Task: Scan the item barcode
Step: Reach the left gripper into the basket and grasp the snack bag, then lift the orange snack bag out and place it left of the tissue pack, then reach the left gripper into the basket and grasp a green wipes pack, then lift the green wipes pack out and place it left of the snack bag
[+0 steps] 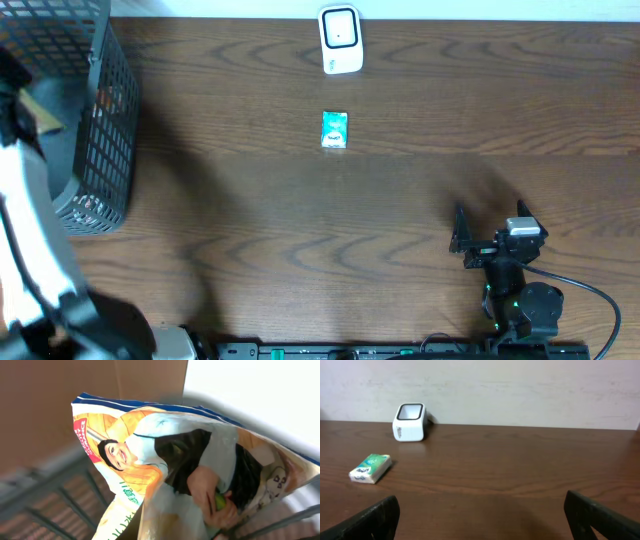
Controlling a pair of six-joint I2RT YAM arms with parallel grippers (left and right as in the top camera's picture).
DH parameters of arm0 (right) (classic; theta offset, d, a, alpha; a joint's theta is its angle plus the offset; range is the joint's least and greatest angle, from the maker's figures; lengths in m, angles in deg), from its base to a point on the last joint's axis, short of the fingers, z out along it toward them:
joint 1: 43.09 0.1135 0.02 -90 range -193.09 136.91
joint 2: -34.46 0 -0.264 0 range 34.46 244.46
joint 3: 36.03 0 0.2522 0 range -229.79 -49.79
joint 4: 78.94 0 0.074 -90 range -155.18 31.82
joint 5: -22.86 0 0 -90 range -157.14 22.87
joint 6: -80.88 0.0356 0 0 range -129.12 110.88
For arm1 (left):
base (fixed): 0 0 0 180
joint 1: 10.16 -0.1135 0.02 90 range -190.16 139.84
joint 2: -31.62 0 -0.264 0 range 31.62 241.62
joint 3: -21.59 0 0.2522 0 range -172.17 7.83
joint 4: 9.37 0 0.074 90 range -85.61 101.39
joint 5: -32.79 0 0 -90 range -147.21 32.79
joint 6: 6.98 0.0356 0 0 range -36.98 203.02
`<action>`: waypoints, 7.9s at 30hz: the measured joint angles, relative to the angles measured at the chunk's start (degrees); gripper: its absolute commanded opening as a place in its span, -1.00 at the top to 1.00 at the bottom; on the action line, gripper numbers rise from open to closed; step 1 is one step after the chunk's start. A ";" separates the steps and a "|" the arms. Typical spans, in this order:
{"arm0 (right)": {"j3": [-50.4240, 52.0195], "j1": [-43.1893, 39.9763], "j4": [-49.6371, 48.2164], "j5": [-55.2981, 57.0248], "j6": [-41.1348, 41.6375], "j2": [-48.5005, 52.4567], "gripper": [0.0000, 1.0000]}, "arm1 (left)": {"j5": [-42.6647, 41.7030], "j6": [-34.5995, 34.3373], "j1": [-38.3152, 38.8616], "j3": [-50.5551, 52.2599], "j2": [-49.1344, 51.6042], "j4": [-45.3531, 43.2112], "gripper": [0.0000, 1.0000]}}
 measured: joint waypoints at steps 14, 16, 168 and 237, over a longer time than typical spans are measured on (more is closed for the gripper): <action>0.00 0.00 0.00 0.00 0.00 0.00 -0.99 | -32.11 -10.36 1.73 0.04 -12.48 -5.86 0.86; 0.00 0.00 0.00 0.00 0.00 0.00 -0.99 | -34.84 -12.02 3.76 0.04 -13.31 -5.66 0.85; 0.00 0.00 0.00 0.00 0.00 0.00 -0.98 | 3.76 13.99 -12.63 2.36 24.63 19.71 -0.50; 0.00 0.00 -0.02 0.00 0.00 0.00 -0.99 | -48.24 -9.27 21.09 7.02 -0.94 -5.46 0.85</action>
